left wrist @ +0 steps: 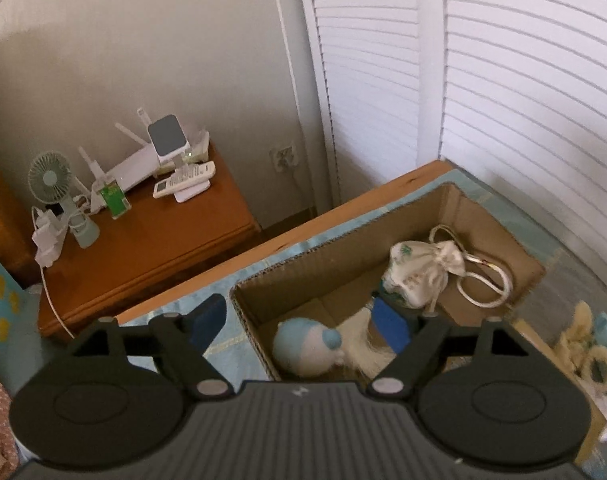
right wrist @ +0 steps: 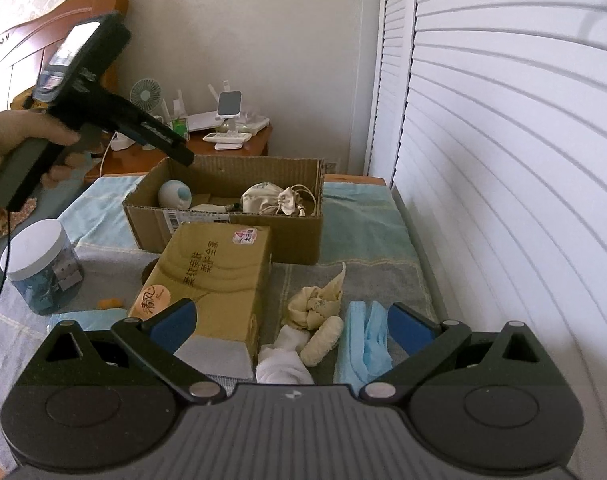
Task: Organize soft objects
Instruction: 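Carry the whale plush into the cardboard box and open the left tool, then move the left tool to the blue face mask while the right tool approaches the blue sachet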
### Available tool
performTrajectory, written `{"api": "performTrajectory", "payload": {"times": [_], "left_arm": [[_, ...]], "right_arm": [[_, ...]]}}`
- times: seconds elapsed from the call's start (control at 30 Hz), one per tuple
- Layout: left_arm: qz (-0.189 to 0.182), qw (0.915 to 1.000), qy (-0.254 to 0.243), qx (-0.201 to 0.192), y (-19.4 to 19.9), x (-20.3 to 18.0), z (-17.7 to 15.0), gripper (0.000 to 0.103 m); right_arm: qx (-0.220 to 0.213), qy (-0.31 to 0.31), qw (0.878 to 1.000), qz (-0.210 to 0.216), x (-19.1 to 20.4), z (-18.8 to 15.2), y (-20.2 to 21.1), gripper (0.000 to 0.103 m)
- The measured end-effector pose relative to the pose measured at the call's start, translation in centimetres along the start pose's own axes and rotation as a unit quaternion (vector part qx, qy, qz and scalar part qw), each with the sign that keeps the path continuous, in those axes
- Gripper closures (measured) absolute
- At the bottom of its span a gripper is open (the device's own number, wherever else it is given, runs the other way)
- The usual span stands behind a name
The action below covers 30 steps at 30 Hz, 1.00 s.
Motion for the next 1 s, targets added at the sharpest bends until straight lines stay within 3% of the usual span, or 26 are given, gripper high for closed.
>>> {"api": "performTrajectory", "payload": {"times": [0.2,0.47,0.77,1.0], "left_arm": [[-0.006,0.9997,-0.015,-0.020,4.4,-0.9,-2.6,0.019],[-0.029,0.9985,-0.022,-0.041,9.7,-3.7,-8.4,0.016],[-0.063,0.9968,-0.035,-0.033,11.6,-7.1,-15.2,0.014],[-0.043,0.9963,-0.040,-0.062,12.5,-8.5,-18.9,0.010]], "right_arm": [[0.006,-0.001,1.000,0.003,0.1,-0.7,0.9,0.000],[0.007,-0.002,1.000,0.003,0.2,-2.3,2.3,0.000],[0.036,-0.012,0.999,-0.004,-0.9,-4.7,2.3,0.000],[0.072,-0.015,0.997,0.011,-1.6,-6.3,0.2,0.000]]}}
Point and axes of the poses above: each gripper's, at about its wrist camera, not at the fingertips, and y roughly against the way its jaws point, x to its left, z to its top, the point moved 2 cm from there along -y, roughly the way its jaws point, and after that the axes turned 8 degrees about x, right-handed, at the moved point
